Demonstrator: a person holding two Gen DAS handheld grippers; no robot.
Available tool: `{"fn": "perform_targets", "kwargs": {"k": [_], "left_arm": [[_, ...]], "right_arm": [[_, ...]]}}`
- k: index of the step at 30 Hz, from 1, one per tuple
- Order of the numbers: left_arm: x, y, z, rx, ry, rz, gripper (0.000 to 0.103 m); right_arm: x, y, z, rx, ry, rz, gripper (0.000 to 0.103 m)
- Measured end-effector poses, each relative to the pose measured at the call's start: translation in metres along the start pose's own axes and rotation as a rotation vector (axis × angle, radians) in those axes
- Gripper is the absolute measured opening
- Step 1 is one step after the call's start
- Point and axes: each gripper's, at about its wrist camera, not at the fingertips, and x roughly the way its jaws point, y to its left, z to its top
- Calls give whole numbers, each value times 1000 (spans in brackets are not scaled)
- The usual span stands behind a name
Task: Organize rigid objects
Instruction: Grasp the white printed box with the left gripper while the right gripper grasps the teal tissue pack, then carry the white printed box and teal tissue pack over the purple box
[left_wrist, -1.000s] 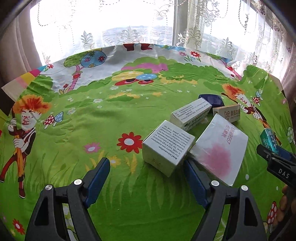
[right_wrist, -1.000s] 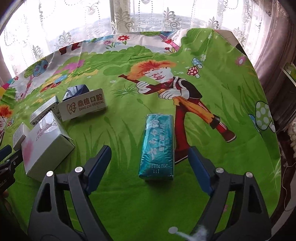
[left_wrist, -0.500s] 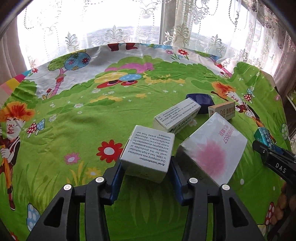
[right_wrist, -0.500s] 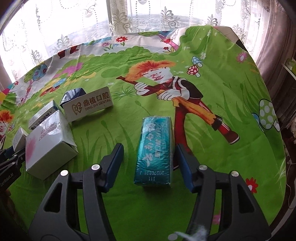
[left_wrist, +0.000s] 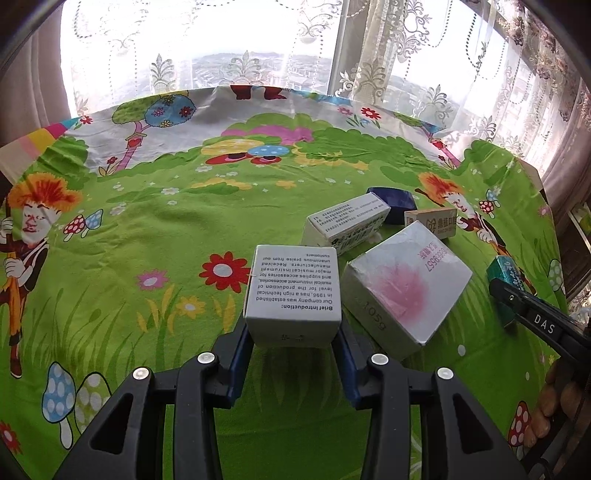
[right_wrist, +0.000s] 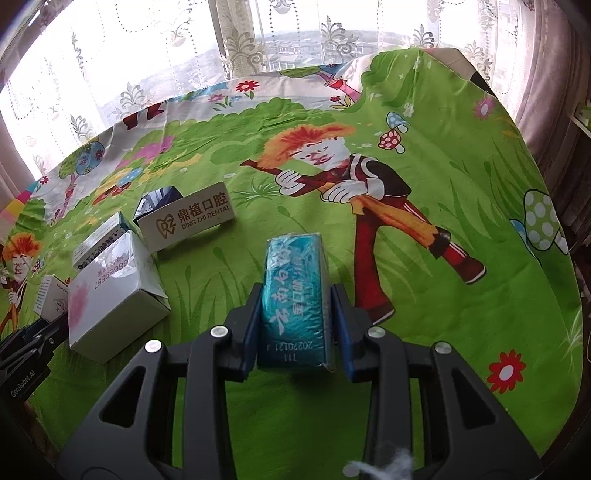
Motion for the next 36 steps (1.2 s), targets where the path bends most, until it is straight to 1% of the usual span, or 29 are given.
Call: {"fn": "perform_targets", "kwargs": {"k": [10, 20, 24, 31, 36], "left_arm": [[-31, 11, -28, -99, -11, 16, 42], [-63, 14, -56, -150, -19, 19, 42], [-77, 17, -63, -171, -31, 22, 42], [-101, 29, -78, -211, -42, 25, 42], [-121, 40, -91, -244, -55, 27, 42]], "right_arm": [[-13, 18, -4, -49, -11, 49, 40], [-33, 36, -10, -95, -20, 108, 40], [-45, 48, -15, -134, -28, 134, 40], [-74, 76, -28, -200, -43, 204, 40], [-96, 99, -42, -250, -32, 281, 40]]}}
